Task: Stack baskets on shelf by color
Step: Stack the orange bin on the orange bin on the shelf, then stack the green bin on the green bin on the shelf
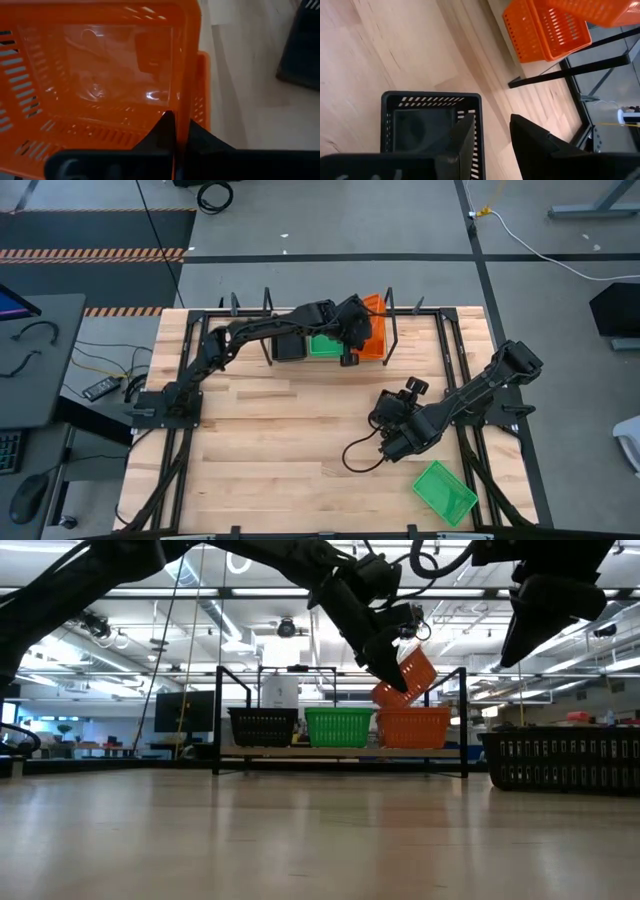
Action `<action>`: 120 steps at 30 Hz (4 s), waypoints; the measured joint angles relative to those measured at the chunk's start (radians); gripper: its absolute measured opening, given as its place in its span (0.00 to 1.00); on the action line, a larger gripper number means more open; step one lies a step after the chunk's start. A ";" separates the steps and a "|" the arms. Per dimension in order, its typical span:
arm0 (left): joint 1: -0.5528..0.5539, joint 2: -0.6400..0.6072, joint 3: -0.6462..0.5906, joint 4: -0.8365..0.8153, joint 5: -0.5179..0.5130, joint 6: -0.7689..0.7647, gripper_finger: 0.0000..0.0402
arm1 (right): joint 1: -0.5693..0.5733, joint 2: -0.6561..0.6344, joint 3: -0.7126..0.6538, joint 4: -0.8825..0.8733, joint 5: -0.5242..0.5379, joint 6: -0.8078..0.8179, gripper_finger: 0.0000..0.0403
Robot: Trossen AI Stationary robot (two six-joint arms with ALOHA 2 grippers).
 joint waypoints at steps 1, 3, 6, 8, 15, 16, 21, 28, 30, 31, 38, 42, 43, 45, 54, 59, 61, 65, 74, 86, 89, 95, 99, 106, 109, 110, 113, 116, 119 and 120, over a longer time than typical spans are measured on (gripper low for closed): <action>-0.004 0.000 0.000 -0.003 0.002 0.000 0.02 | 0.000 0.000 0.000 -0.003 0.000 0.000 0.32; -0.014 0.000 0.000 -0.008 0.009 -0.001 0.02 | 0.000 0.000 0.000 -0.006 0.000 0.000 0.32; -0.030 -0.001 0.000 -0.031 0.009 0.000 0.02 | 0.000 0.000 0.000 -0.008 0.000 0.000 0.32; -0.037 -0.001 0.000 -0.040 0.009 0.000 0.02 | 0.000 0.000 0.000 -0.008 0.000 -0.001 0.32; -0.031 -0.002 0.000 -0.067 0.002 0.000 0.02 | 0.000 0.000 0.000 -0.008 0.000 0.001 0.32; -0.028 -0.002 0.000 -0.070 -0.008 0.000 0.02 | 0.000 0.000 0.000 -0.008 0.000 0.001 0.32; -0.028 -0.002 0.002 -0.069 -0.030 0.001 0.04 | 0.000 0.000 0.000 -0.008 0.000 0.005 0.32; -0.042 -0.004 0.015 -0.064 -0.071 0.000 0.16 | 0.000 0.000 0.000 -0.008 0.009 0.005 0.32; -0.046 -0.004 0.015 -0.061 -0.079 0.000 0.20 | 0.000 0.000 0.000 -0.008 0.009 0.005 0.32; -0.047 -0.004 0.015 -0.060 -0.081 0.000 0.21 | 0.000 0.000 0.000 -0.008 0.009 0.005 0.32; -0.059 -0.005 0.016 -0.028 -0.082 0.001 0.30 | 0.000 0.000 -0.017 -0.007 0.012 0.014 0.32; -0.059 -0.010 0.055 -0.038 -0.082 0.002 0.31 | 0.000 0.000 -0.064 -0.007 0.007 0.057 0.32; -0.059 -0.010 0.079 -0.060 -0.082 0.003 0.31 | 0.000 0.000 -0.074 -0.009 0.001 0.063 0.32; -0.059 -0.011 0.133 -0.107 -0.081 0.025 0.31 | 0.000 0.000 -0.085 -0.013 -0.014 0.075 0.32; 0.021 -0.141 0.188 -0.183 0.079 0.006 0.28 | 0.051 -0.064 -0.077 -0.125 -0.035 0.292 0.32; 0.072 -0.216 0.189 -0.173 0.315 -0.078 0.22 | 0.102 -0.137 -0.077 -0.130 -0.015 0.349 0.32; 0.065 -0.227 0.189 -0.181 0.340 -0.078 0.19 | 0.107 -0.157 -0.077 -0.124 -0.035 0.349 0.32; 0.042 -0.236 0.189 -0.196 0.345 -0.057 0.13 | 0.106 -0.182 -0.077 -0.122 -0.072 0.349 0.32; 0.054 -0.265 0.187 -0.023 0.391 -0.066 0.05 | 0.107 -0.180 -0.078 -0.106 -0.045 0.350 0.32; 0.052 -0.291 0.010 0.312 0.460 -0.207 0.03 | 0.129 -0.173 -0.133 -0.094 -0.060 0.378 0.32; 0.048 -0.318 -0.189 0.489 0.453 -0.265 0.03 | 0.137 -0.173 -0.140 -0.100 -0.074 0.400 0.32; 0.066 -0.502 -0.604 0.848 0.358 -0.362 0.03 | 0.162 -0.174 -0.140 -0.105 -0.104 0.407 0.32; 0.053 -0.685 -0.815 0.877 0.254 -0.333 0.03 | 0.163 -0.174 -0.140 -0.104 -0.143 0.370 0.32; 0.011 -0.953 -1.107 0.899 0.117 -0.314 0.03 | 0.071 -0.174 -0.116 0.006 -0.251 0.129 0.35; 0.010 -1.044 -1.218 0.930 0.074 -0.315 0.03 | 0.027 -0.174 -0.076 0.070 -0.264 0.029 0.37; 0.010 -1.074 -1.254 0.943 0.061 -0.315 0.03 | 0.012 -0.174 -0.058 0.075 -0.282 0.003 0.38; 0.018 -1.163 -1.353 1.030 0.039 -0.329 0.03 | -0.019 -0.174 -0.004 0.075 -0.360 -0.059 0.40; 0.026 -1.233 -1.411 1.090 0.034 -0.341 0.03 | -0.034 -0.174 0.059 0.076 -0.472 -0.087 0.43; 0.029 -1.278 -1.443 1.054 0.034 -0.341 0.03 | -0.027 -0.174 0.106 0.086 -0.595 -0.101 0.45; 0.029 -1.288 -1.456 1.047 0.034 -0.337 0.03 | -0.015 -0.175 0.112 0.090 -0.629 -0.095 0.45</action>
